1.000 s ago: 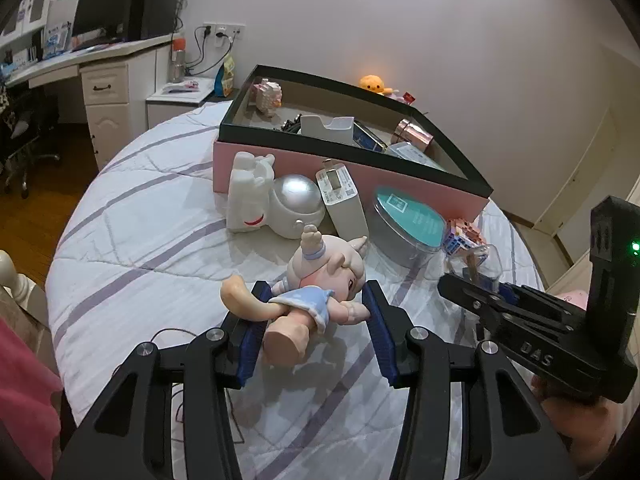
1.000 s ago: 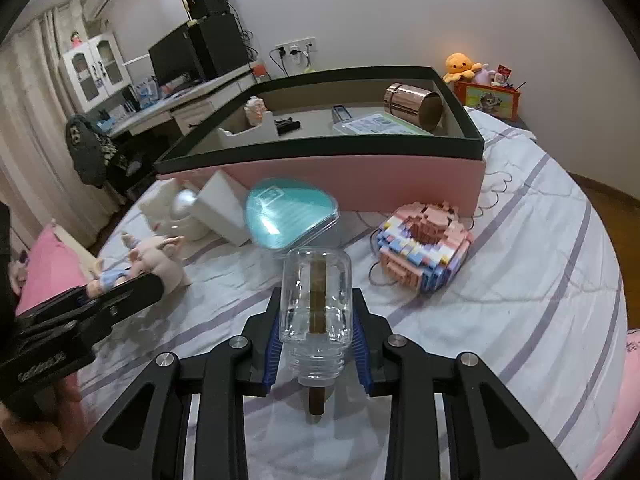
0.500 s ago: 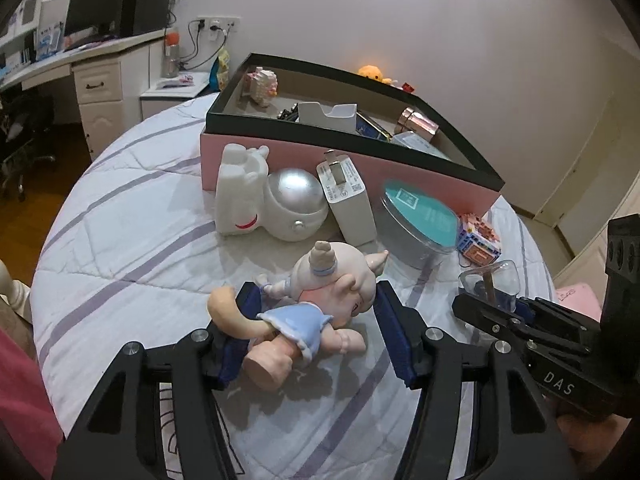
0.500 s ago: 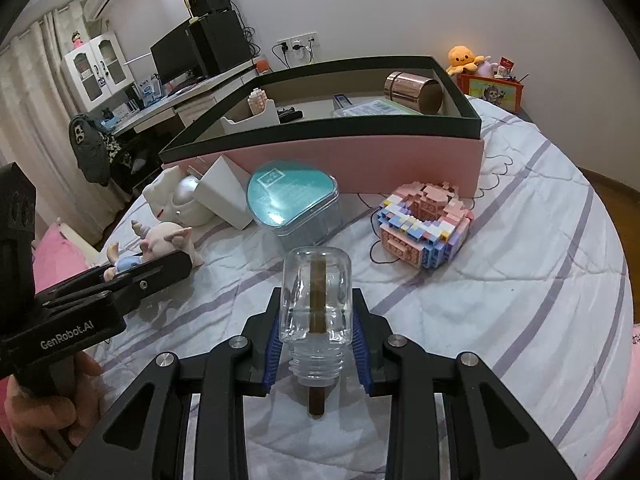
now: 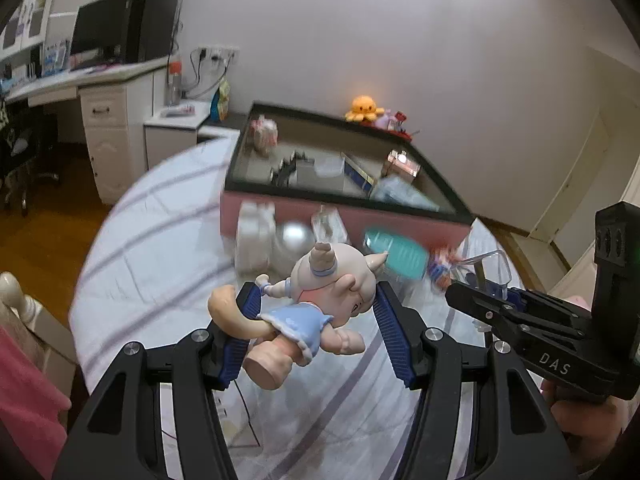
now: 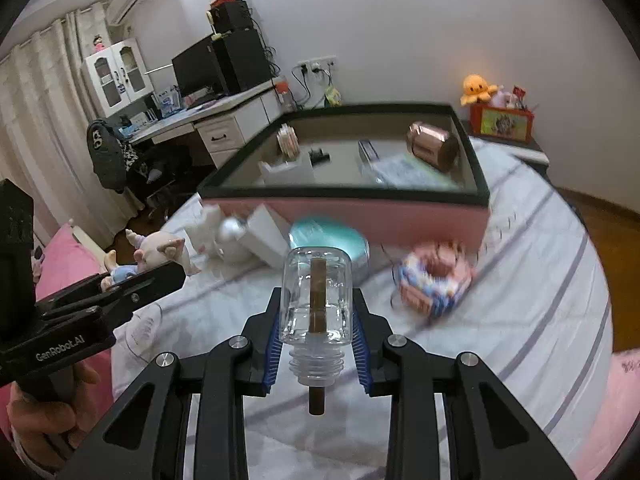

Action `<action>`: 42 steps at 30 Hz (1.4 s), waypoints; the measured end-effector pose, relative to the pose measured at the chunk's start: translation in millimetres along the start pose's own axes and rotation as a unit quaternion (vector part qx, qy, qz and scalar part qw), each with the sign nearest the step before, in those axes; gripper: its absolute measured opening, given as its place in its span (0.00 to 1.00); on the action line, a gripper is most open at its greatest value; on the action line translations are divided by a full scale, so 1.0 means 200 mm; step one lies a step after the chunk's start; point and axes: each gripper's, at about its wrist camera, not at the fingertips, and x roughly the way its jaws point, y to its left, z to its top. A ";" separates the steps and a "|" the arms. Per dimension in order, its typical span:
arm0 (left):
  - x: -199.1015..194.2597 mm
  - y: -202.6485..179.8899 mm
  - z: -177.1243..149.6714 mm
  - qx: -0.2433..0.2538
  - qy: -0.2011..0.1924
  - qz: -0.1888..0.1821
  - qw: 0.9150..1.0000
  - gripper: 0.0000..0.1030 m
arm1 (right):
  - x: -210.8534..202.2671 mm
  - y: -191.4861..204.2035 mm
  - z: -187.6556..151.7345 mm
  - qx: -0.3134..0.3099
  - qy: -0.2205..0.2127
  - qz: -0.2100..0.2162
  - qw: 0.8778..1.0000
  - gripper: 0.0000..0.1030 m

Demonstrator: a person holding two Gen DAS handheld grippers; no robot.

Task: Organize rigid objects
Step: 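Carry the doll and bottle into the pink box and open both grippers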

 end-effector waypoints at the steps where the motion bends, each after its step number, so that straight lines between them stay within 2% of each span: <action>1: -0.01 0.00 0.02 0.002 -0.004 0.001 1.000 0.58 | -0.01 0.01 0.02 -0.003 -0.003 0.001 1.000 0.30; 7: -0.04 0.01 0.22 0.013 -0.032 0.006 0.999 0.58 | -0.05 0.04 0.22 -0.030 -0.028 -0.005 0.999 0.30; 14: 0.05 0.01 0.51 0.029 -0.043 0.014 0.999 0.58 | 0.02 0.02 0.50 -0.041 -0.040 -0.012 0.998 0.30; 22: 0.26 0.01 0.78 0.037 -0.036 0.028 0.998 0.58 | 0.28 -0.09 0.76 -0.037 -0.007 -0.031 0.999 0.30; 28: 0.52 0.03 0.86 0.027 0.003 0.032 0.999 0.58 | 0.50 -0.25 0.79 -0.008 0.036 -0.042 0.998 0.30; 32: 0.65 0.01 0.85 0.026 0.025 0.031 0.999 0.58 | 0.56 -0.32 0.78 0.009 0.047 -0.043 0.998 0.30; 38: 0.75 -0.02 0.84 0.032 0.048 0.045 0.997 0.59 | 0.59 -0.35 0.77 0.018 0.050 -0.047 0.997 0.32; 39: 0.75 -0.03 0.84 0.035 0.052 0.047 0.997 0.63 | 0.60 -0.36 0.77 0.022 0.049 -0.047 0.997 0.41; 40: 0.74 -0.04 0.84 0.041 0.052 0.053 0.996 0.72 | 0.60 -0.37 0.77 0.025 0.050 -0.046 0.997 0.60; 42: 0.71 -0.05 0.83 0.048 0.042 0.060 0.996 0.86 | 0.59 -0.38 0.76 0.031 0.047 -0.043 0.997 0.80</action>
